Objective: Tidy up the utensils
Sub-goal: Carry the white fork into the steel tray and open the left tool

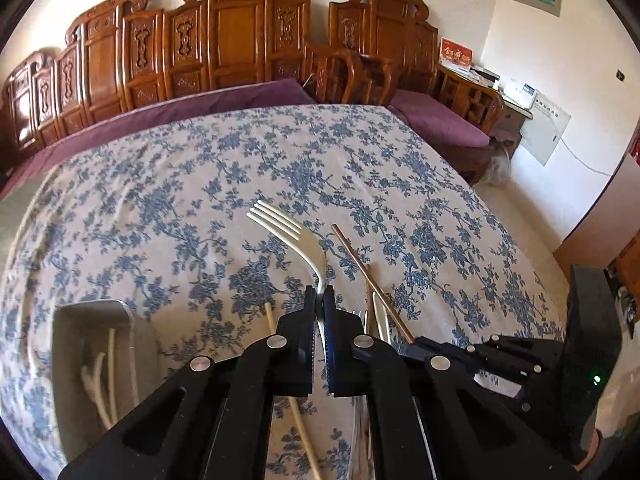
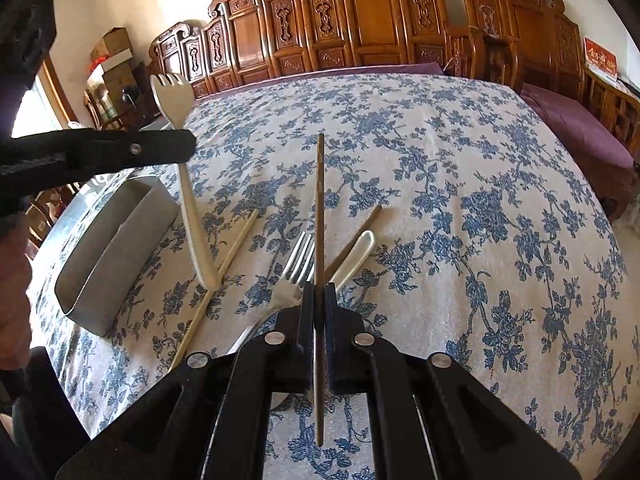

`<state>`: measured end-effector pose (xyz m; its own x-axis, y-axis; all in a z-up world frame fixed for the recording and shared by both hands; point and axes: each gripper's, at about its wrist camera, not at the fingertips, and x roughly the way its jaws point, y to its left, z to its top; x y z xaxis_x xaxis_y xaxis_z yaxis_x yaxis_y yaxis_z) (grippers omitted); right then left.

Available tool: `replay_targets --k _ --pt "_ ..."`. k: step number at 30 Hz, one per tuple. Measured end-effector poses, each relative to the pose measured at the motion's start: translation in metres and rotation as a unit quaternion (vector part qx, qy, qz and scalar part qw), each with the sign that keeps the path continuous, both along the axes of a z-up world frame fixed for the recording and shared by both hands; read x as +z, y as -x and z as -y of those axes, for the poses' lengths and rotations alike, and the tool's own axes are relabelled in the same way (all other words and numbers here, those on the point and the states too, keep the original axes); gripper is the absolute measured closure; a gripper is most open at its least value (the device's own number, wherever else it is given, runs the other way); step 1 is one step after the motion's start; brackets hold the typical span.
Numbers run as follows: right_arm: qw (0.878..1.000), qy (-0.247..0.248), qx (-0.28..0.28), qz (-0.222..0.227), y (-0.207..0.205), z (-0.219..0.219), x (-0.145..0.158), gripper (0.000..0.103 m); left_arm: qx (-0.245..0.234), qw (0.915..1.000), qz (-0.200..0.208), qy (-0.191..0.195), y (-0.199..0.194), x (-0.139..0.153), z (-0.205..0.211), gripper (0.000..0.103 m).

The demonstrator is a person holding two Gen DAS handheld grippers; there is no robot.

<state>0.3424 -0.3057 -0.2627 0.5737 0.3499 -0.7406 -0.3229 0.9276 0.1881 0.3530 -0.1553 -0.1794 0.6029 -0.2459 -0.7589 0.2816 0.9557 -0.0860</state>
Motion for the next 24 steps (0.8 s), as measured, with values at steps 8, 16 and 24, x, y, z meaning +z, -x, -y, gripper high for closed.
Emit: replay_targets --k 8,16,24 --pt "1.000 0.000 0.025 0.012 0.007 -0.022 0.009 0.097 0.005 0.9998 0.006 -0.020 0.026 0.019 -0.027 0.100" --pt "0.998 -0.004 0.060 0.025 0.022 -0.055 0.021 0.097 0.012 0.9993 0.006 -0.036 0.049 0.028 -0.057 0.100" --pt "0.996 -0.016 0.080 0.043 0.033 -0.077 0.037 0.097 0.033 0.9988 0.011 -0.035 0.079 0.043 -0.104 0.100"
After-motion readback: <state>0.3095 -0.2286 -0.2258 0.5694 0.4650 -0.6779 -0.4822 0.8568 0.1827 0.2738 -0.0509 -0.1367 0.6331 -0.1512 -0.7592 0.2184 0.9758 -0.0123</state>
